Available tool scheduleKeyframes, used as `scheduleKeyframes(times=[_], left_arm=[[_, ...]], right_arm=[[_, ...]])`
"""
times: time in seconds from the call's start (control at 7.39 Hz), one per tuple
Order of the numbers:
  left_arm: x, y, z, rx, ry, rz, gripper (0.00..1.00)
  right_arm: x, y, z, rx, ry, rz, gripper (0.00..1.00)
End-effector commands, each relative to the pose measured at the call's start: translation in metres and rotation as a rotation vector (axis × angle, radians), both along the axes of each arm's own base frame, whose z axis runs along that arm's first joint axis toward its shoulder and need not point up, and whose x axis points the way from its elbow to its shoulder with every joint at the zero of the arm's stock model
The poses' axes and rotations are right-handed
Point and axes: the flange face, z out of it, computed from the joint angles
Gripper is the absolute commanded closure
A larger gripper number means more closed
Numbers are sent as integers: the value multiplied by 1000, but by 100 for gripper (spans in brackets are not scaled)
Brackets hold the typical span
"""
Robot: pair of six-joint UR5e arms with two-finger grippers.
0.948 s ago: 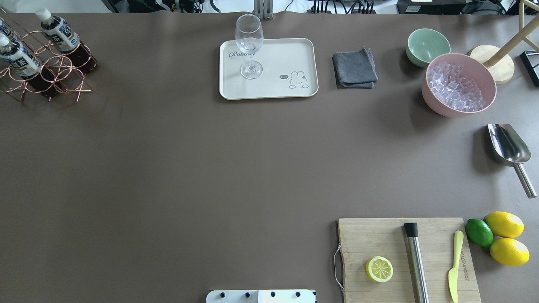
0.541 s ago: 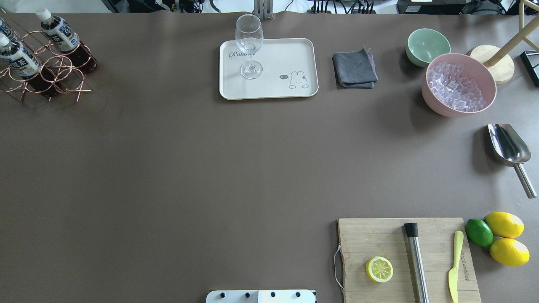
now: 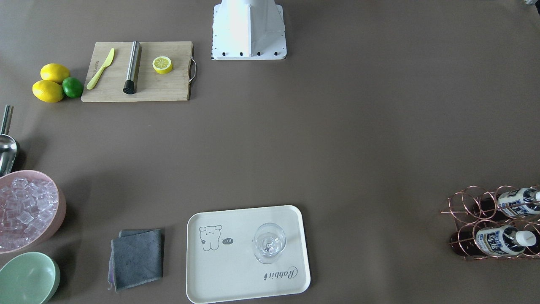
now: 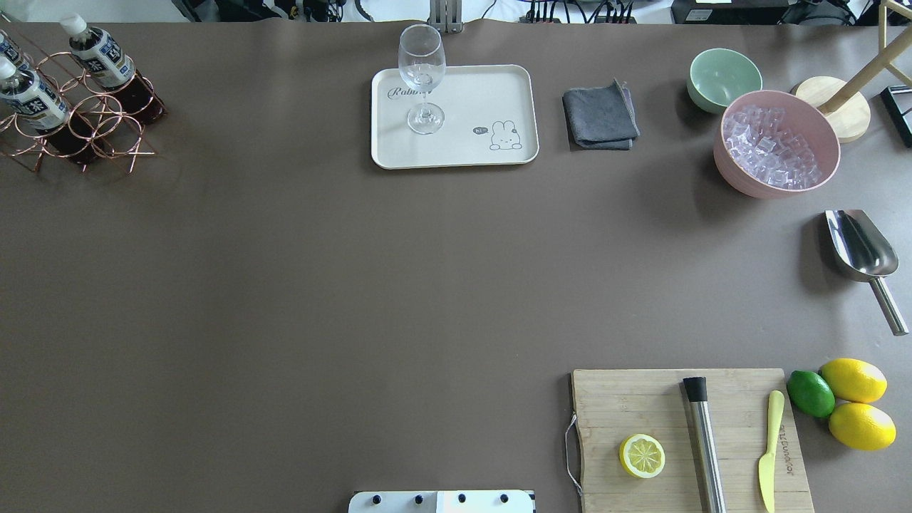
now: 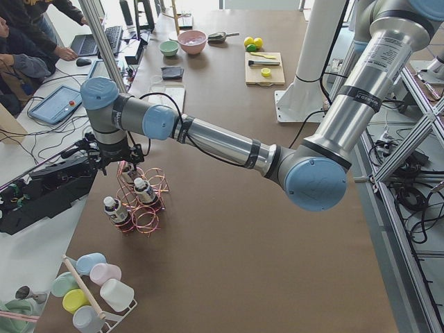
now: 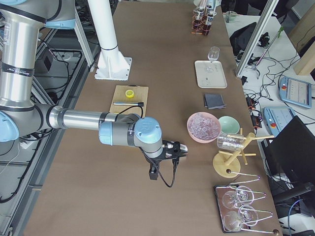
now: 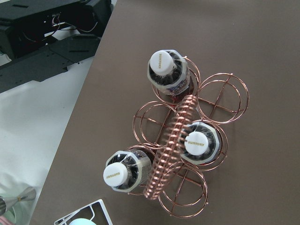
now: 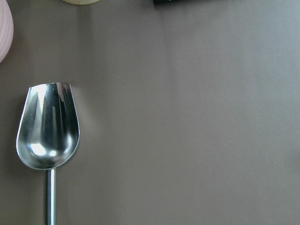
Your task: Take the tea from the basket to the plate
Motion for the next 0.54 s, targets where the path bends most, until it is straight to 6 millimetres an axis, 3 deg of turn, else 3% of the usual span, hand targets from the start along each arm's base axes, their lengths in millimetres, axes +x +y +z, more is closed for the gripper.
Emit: scheduleKeyframes(times=[0.0, 0.41], left_arm=[[27, -17, -13, 67, -3, 84, 5], [34, -21, -5, 124, -9, 119, 4]], right_arm=[[0, 0, 0, -1, 0, 0, 0], [0, 0, 1, -2, -1, 0, 0]])
